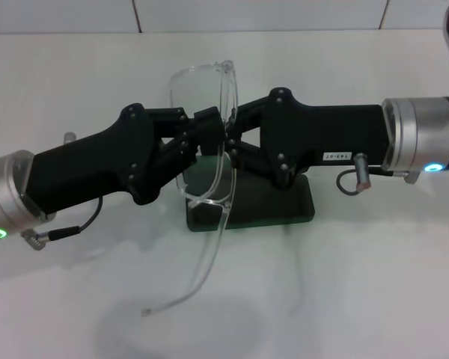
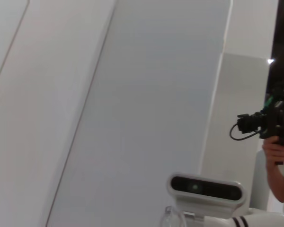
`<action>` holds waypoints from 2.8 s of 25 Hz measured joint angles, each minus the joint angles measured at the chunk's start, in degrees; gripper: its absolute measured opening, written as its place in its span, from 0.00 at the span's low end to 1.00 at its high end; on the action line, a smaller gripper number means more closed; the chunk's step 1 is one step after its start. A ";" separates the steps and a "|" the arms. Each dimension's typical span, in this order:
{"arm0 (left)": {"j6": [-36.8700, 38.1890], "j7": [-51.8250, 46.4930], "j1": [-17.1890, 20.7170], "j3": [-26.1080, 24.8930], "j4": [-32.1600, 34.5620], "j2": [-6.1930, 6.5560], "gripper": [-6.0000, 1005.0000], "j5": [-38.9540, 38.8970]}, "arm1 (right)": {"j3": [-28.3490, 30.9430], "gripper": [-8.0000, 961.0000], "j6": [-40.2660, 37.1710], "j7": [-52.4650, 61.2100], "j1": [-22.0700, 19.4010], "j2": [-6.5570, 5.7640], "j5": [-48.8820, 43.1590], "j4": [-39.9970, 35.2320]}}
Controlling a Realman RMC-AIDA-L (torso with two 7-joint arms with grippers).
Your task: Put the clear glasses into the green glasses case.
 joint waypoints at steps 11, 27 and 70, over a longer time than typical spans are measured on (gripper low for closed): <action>-0.73 0.15 0.40 0.06 -0.15 -0.16 0.08 -0.01 | -0.34 0.12 0.03 -0.04 -0.68 0.00 0.66 0.28; 9.25 0.61 2.06 -0.01 0.40 2.52 0.08 -4.88 | 7.64 0.12 -6.48 -1.40 -6.46 -0.61 2.82 -1.40; 10.13 7.85 -0.81 10.35 1.48 -0.06 0.07 -8.22 | 5.05 0.13 -8.17 -11.43 1.61 0.00 12.69 11.59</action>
